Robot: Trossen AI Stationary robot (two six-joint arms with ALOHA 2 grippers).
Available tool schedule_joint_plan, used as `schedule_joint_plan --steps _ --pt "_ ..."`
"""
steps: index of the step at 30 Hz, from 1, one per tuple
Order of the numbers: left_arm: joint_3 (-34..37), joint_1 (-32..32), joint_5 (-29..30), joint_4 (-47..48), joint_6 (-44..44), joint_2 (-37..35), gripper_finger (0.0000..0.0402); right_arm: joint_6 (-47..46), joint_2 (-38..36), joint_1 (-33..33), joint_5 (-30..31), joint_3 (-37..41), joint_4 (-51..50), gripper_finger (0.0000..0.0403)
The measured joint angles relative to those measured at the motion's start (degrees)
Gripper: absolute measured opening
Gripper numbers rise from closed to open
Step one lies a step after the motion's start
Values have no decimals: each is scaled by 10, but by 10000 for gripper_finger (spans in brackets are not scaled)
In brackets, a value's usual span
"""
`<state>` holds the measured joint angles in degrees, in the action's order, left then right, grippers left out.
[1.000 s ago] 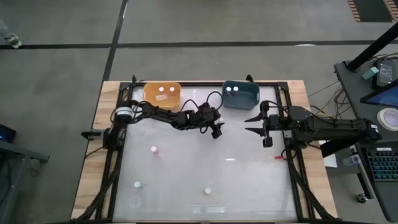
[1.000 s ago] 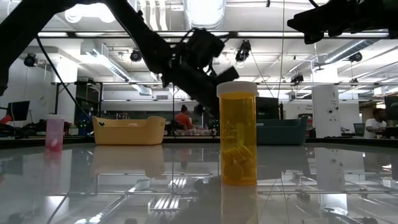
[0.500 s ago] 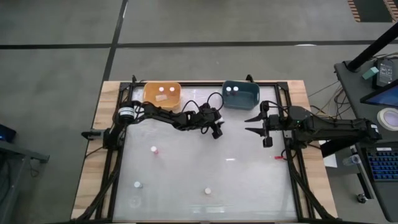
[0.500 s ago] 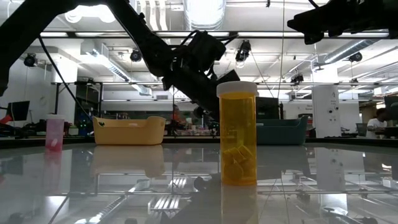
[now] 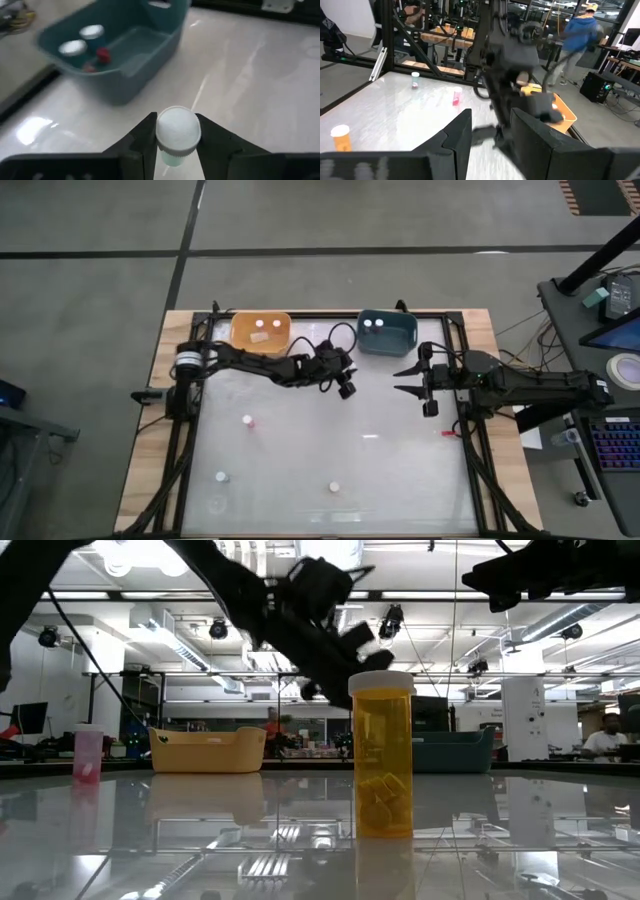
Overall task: Pick and place medicine bottles into bin by pill shape (circle, oval)
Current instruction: Put the blue tablet bottle into the yellow bin
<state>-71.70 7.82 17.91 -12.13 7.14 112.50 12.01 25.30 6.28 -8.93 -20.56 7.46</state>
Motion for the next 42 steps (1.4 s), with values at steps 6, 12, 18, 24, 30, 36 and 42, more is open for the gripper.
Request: schedule_joint_plan --steps 6,12,18,24,30,36,42 --pt "10 0 75 130 0 -96 96 -4 0 0 0 0 0 128" --pt "49 17 173 246 17 -198 96 -4 0 0 0 0 1 128" --pt "159 60 215 237 70 -301 96 -7 0 0 0 0 3 128" --pt "279 126 217 147 120 -357 97 -7 0 0 0 0 6 128" --pt "321 177 177 62 122 -342 97 -3 0 0 0 0 11 128" --pt "322 199 166 51 122 -295 97 0 0 0 0 0 14 128" --pt "319 212 152 18 122 -247 97 0 0 0 0 0 14 128"
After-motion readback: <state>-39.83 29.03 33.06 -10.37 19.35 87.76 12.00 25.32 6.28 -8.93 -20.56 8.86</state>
